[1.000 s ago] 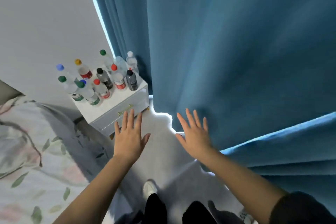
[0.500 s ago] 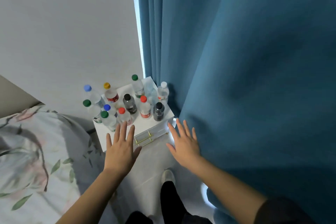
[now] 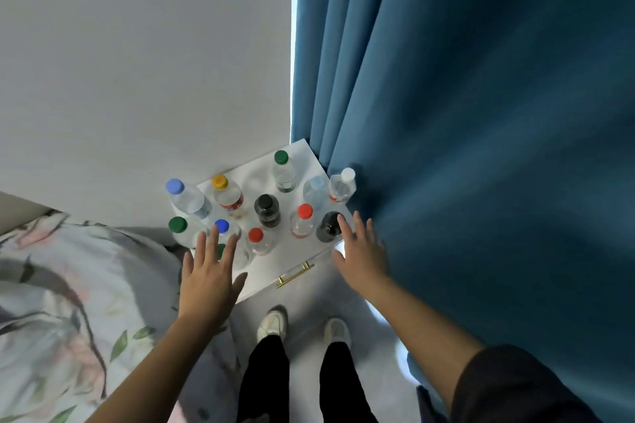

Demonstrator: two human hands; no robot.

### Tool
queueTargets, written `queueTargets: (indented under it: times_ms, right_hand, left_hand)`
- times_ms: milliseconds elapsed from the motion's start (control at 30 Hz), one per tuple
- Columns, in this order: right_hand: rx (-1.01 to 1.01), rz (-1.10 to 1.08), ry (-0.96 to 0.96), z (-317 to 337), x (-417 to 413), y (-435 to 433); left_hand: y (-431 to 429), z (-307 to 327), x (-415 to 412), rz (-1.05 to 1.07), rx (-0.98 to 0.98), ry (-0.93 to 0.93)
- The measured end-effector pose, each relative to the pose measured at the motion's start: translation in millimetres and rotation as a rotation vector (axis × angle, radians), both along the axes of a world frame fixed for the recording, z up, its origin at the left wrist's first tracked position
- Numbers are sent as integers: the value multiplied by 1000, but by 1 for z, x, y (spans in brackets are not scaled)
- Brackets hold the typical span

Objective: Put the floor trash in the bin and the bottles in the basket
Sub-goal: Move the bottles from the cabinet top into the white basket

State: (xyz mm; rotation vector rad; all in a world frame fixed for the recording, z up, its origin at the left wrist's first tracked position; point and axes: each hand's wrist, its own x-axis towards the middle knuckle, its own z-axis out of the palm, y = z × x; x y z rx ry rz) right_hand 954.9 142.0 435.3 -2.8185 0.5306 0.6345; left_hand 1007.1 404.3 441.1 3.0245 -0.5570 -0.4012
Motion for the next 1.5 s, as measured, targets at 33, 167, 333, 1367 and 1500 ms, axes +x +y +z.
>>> queueTargets:
  times_ms: [33,167,333,1367,1500]
  right_hand:
    - [10,-32,5,-3,3,3]
    - [43,-144,7,-21,20,6]
    - [68,-199,36,-50,46,2]
    - [90,-64,-78,-96,58,-7]
    - [109,-70,-93,-96,56,-5]
  left_hand:
    - [4,-3,5,-26,0,8]
    - [12,-11,24,-39,-2,46]
    - [15,-27,41,10,-27,153]
    - [-88,-72,90,-199,243,325]
    - [-80,-81,87,-216,151,299]
